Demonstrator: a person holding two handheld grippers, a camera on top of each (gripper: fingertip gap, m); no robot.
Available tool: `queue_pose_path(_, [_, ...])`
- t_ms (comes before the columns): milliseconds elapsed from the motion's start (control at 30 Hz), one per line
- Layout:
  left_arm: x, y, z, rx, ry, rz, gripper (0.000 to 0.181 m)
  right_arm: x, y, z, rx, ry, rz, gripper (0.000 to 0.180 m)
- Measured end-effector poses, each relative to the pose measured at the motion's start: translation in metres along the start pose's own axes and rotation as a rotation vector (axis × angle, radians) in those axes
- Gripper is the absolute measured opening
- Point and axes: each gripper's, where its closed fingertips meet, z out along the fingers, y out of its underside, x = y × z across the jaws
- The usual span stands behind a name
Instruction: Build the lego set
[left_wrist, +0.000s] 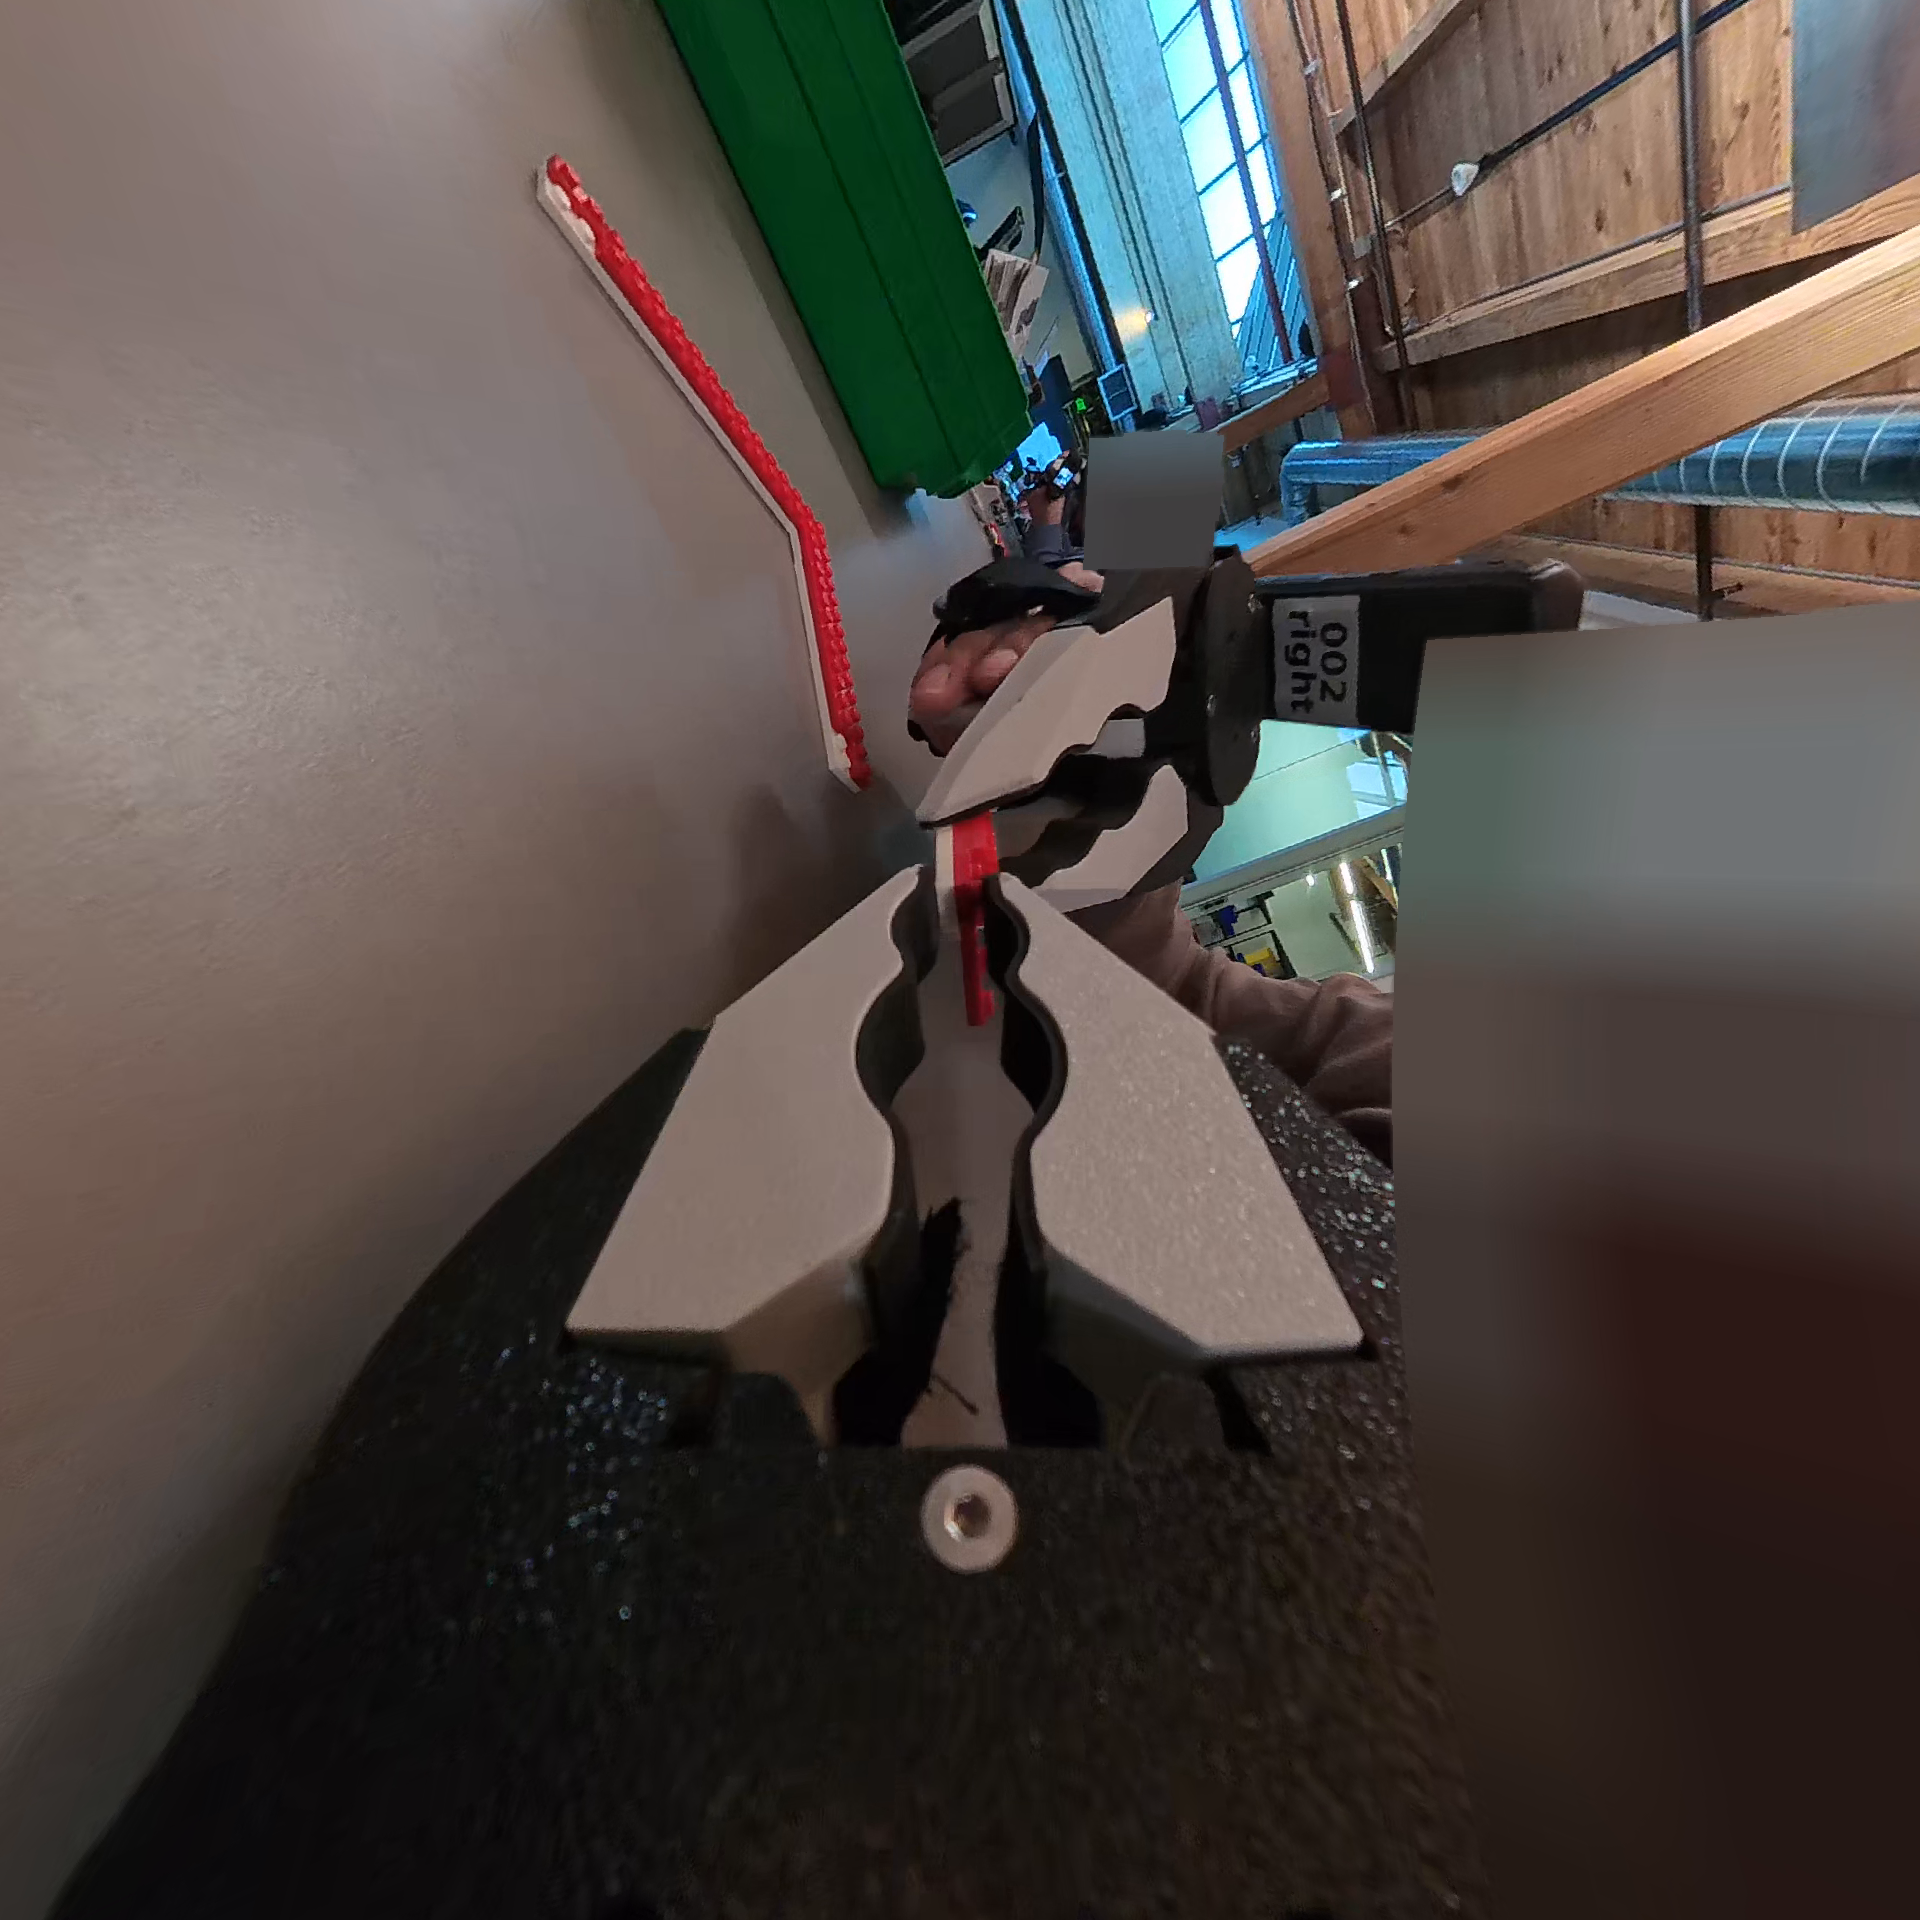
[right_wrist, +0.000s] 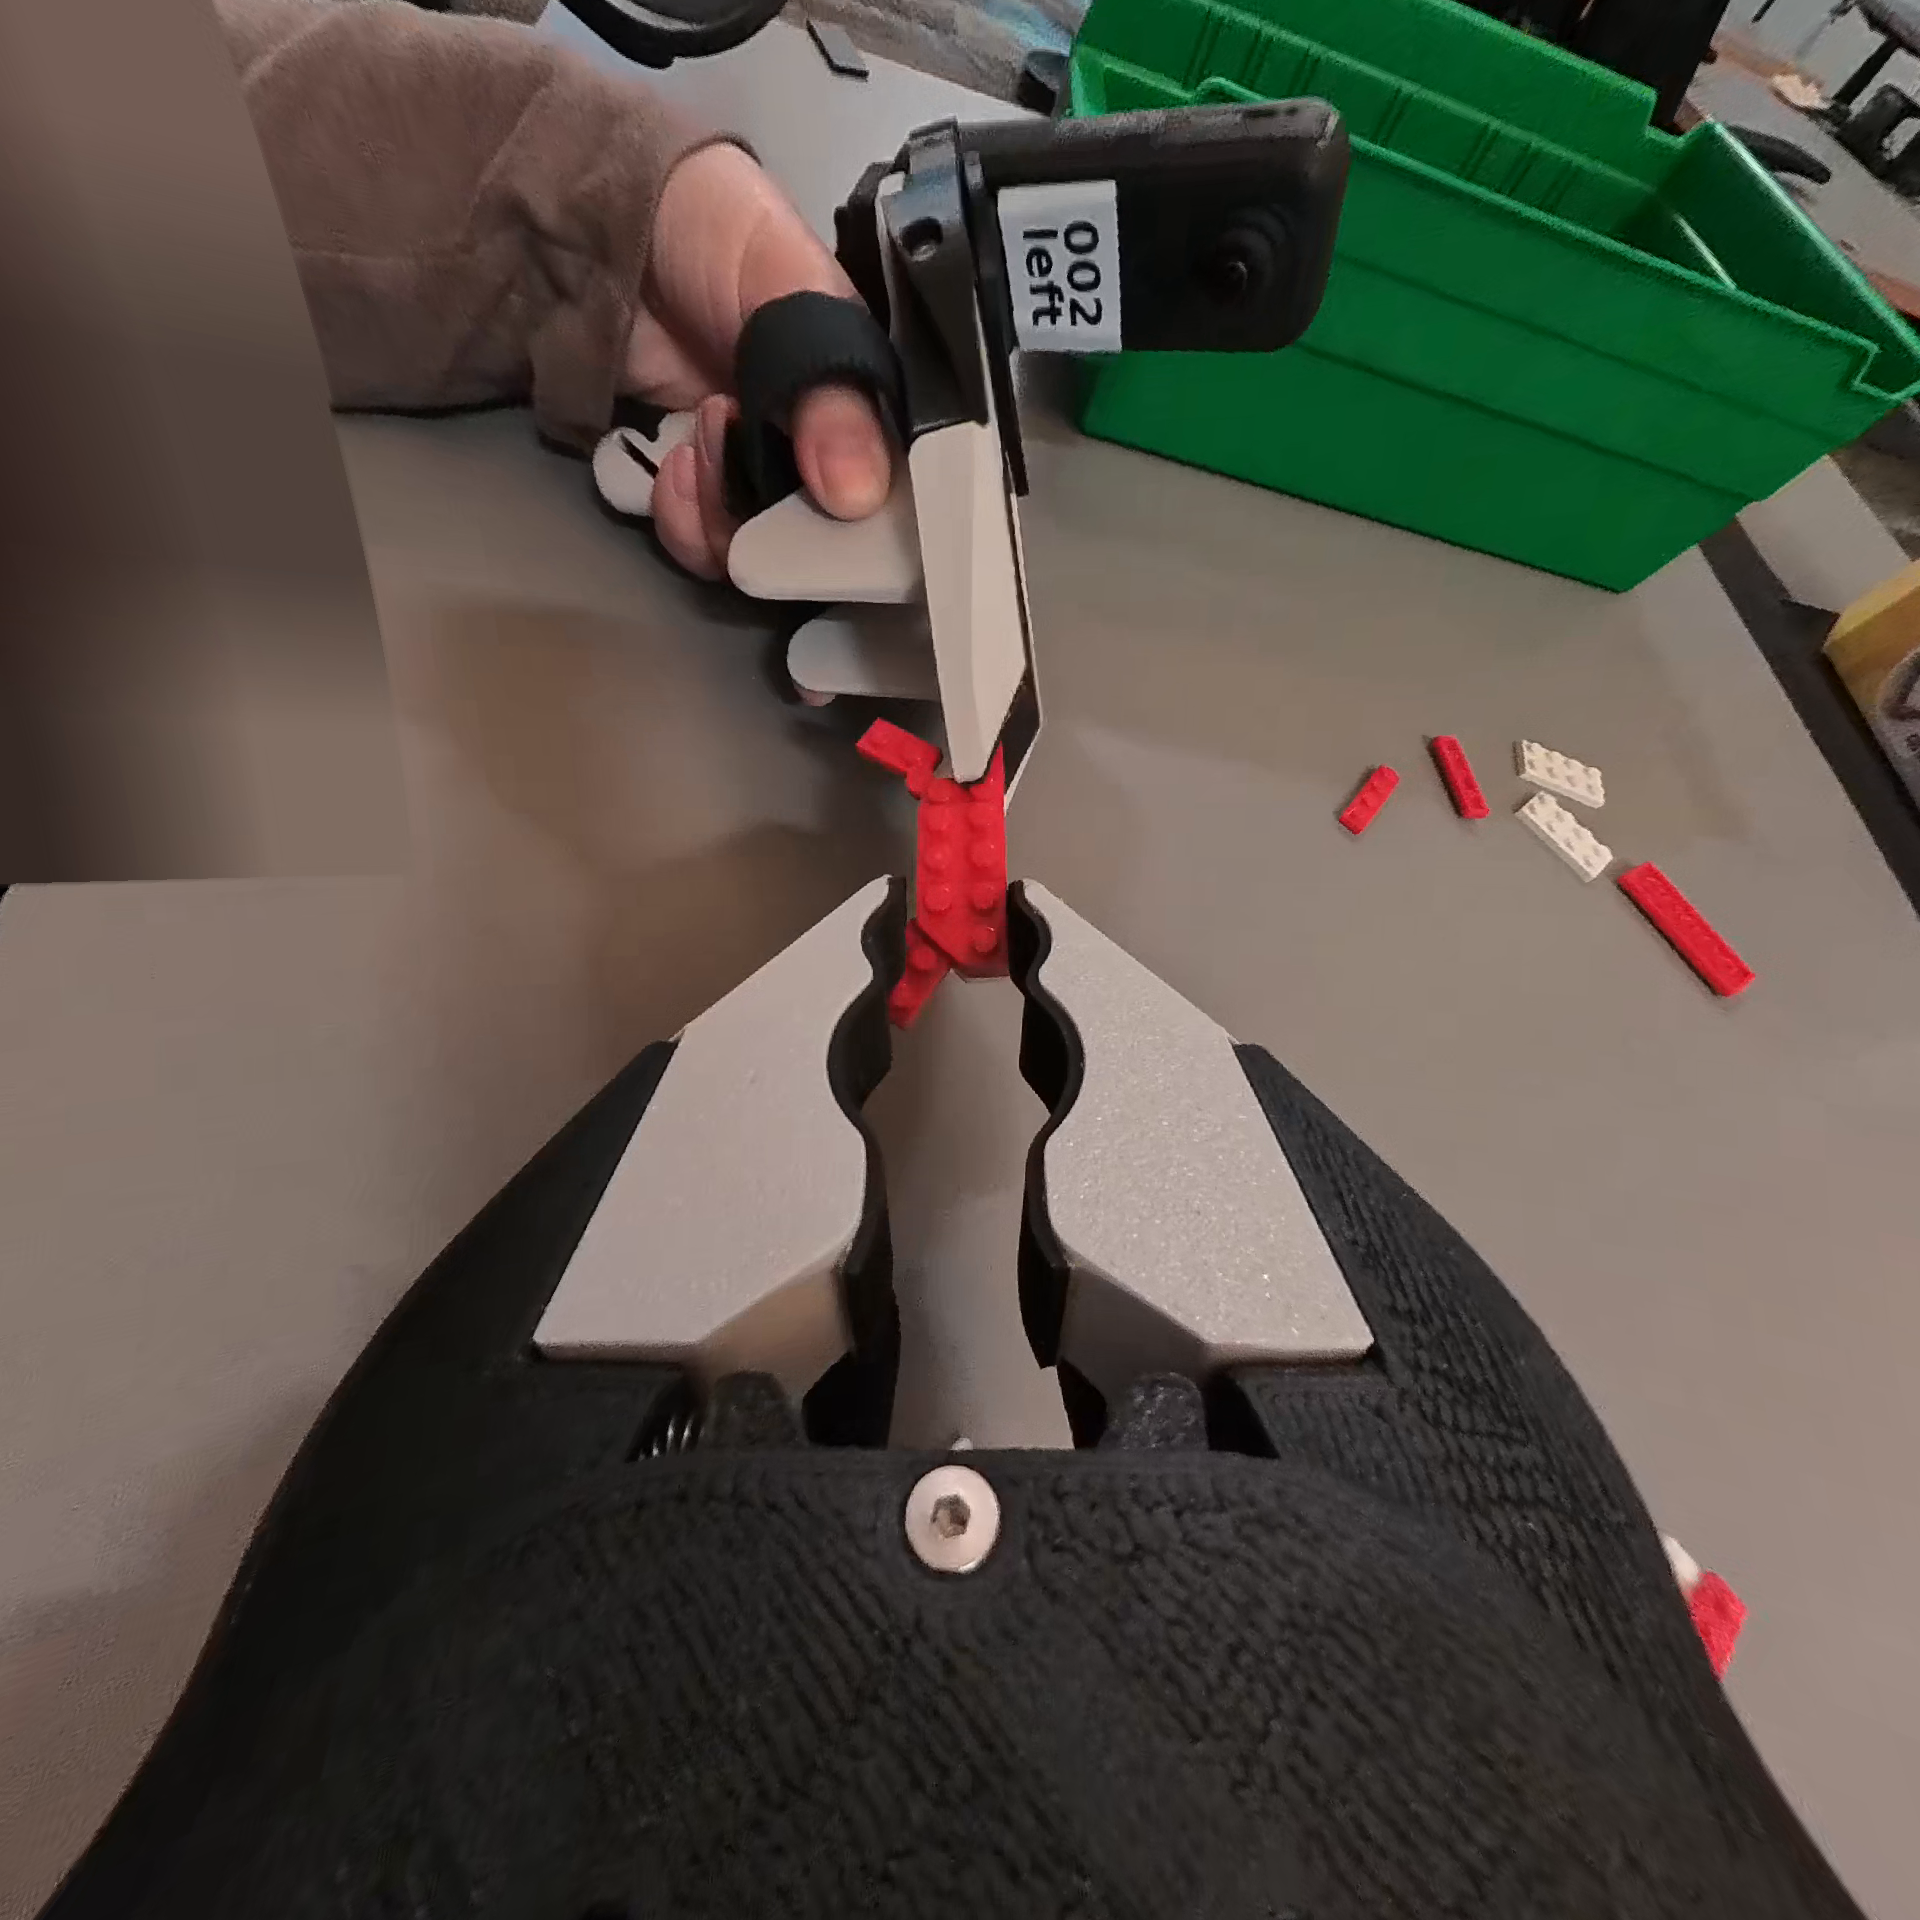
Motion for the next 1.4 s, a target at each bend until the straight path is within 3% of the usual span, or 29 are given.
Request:
queue_pose_path(200, [-0.005, -0.010, -0.003, 0.068, -0.040, 0.002, 0.013, 0.005, 0.012, 0.000, -0.007, -0.001, 0.059, 0.017])
queue_pose_path(467, [-0.006, -0.016, -0.006, 0.108, -0.030, -0.023, 0.010, 0.007, 0.047, 0.004, -0.163, -0.027, 0.170, 0.017])
queue_pose_path(667, [-0.008, -0.016, -0.007, 0.109, -0.037, -0.027, 0.008, 0.007, 0.049, 0.006, -0.189, -0.040, 0.199, 0.017])
queue_pose_path(900, [-0.010, -0.017, -0.007, 0.115, -0.050, -0.034, 0.004, 0.016, 0.039, 0.005, -0.135, 0.011, 0.195, 0.031])
queue_pose_path(1033, [-0.011, -0.017, -0.008, 0.118, -0.053, -0.035, 0.002, 0.070, 0.005, -0.036, 0.134, 0.321, 0.140, 0.027])
queue_pose_path(1133, [-0.011, -0.017, -0.008, 0.117, -0.054, -0.035, 0.001, 0.117, -0.015, -0.107, 0.418, 0.708, 0.088, 0.014])
queue_pose_path(1233, [-0.011, -0.017, -0.008, 0.118, -0.056, -0.035, 0.000, 0.143, 0.003, -0.172, 0.558, 1.024, 0.163, 0.010])
queue_pose_path(1400, [-0.012, -0.017, -0.007, 0.116, -0.063, -0.031, 0.000, 0.151, 0.033, -0.202, 0.629, 1.170, 0.212, 0.009])
